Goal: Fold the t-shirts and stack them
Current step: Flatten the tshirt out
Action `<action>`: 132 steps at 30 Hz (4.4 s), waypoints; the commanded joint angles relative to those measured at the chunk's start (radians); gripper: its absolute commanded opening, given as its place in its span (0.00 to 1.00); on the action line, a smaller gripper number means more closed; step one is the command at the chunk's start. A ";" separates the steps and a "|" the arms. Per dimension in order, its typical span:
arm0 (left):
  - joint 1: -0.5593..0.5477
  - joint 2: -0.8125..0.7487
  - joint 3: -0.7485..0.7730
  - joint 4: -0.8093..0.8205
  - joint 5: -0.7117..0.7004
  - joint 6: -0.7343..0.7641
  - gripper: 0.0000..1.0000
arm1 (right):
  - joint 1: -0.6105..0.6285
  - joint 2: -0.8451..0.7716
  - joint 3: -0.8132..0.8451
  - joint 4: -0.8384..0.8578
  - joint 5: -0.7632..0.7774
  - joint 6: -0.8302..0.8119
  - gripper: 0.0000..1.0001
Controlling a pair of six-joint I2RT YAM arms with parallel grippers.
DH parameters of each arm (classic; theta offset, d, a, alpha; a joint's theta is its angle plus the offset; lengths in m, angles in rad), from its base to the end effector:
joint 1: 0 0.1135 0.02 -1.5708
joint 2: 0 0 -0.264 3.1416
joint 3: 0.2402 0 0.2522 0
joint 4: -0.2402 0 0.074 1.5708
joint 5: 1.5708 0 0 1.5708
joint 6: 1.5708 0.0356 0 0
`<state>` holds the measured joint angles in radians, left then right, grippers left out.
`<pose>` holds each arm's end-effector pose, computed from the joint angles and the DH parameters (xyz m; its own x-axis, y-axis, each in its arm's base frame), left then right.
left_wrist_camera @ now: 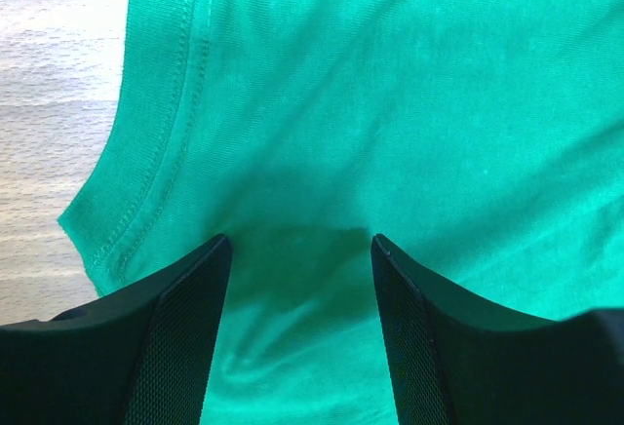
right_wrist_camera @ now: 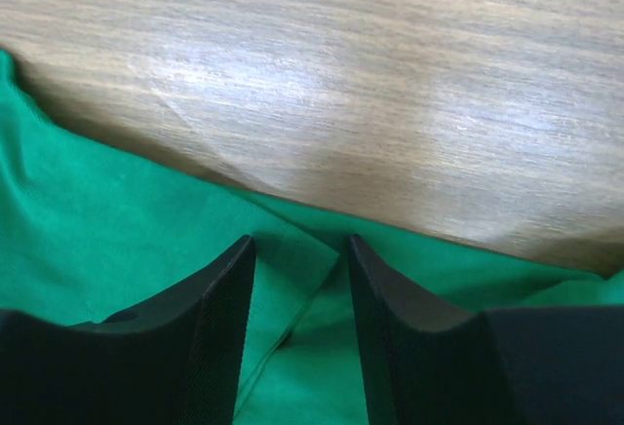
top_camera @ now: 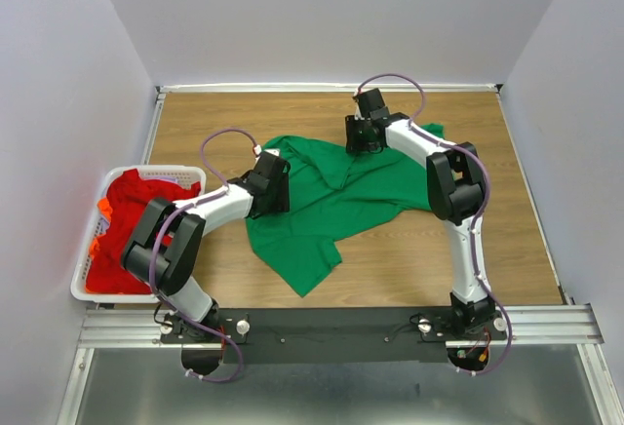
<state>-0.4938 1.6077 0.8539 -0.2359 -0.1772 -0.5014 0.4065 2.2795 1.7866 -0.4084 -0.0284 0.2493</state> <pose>0.2753 -0.1411 0.1623 -0.8287 -0.0912 -0.5522 -0.0193 0.9907 -0.1346 0.4626 0.2002 0.1649 -0.7995 -0.0756 -0.5959 -0.2210 0.9595 0.1747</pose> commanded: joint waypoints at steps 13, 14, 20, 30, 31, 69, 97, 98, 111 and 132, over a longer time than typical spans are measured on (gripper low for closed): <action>-0.002 -0.022 -0.078 -0.040 0.051 -0.026 0.67 | 0.005 0.017 0.074 0.016 -0.042 -0.064 0.01; 0.000 -0.022 -0.082 -0.046 0.054 -0.028 0.66 | 0.005 0.020 0.088 0.016 -0.032 -0.070 0.00; 0.000 -0.028 -0.113 -0.049 0.064 -0.023 0.65 | 0.005 0.099 0.305 0.014 0.061 -0.162 0.01; 0.000 -0.037 -0.136 -0.052 0.117 -0.028 0.65 | 0.005 0.339 0.675 0.080 0.136 -0.323 0.01; -0.002 -0.038 -0.138 -0.055 0.120 -0.026 0.65 | 0.005 0.342 0.672 0.103 0.133 -0.337 0.00; 0.037 -0.065 0.228 -0.105 0.022 0.012 0.68 | 0.003 -0.291 -0.175 0.433 0.171 -0.127 0.70; 0.193 0.824 1.131 -0.103 0.053 0.182 0.53 | -0.195 -0.630 -0.898 0.261 0.056 0.226 0.53; 0.196 0.827 1.130 -0.108 0.062 0.178 0.52 | -0.195 -0.635 -0.908 0.261 0.055 0.234 0.53; 0.208 0.859 1.179 -0.194 0.081 0.110 0.49 | -0.236 -0.836 -1.131 0.113 0.088 0.332 0.58; 0.230 0.799 1.177 -0.163 0.094 0.055 0.57 | -0.298 -1.029 -1.065 -0.086 0.099 0.308 0.64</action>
<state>-0.2760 2.4317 2.0197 -0.3824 -0.0933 -0.4412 0.1173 1.2640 0.6373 -0.4660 0.0624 0.5854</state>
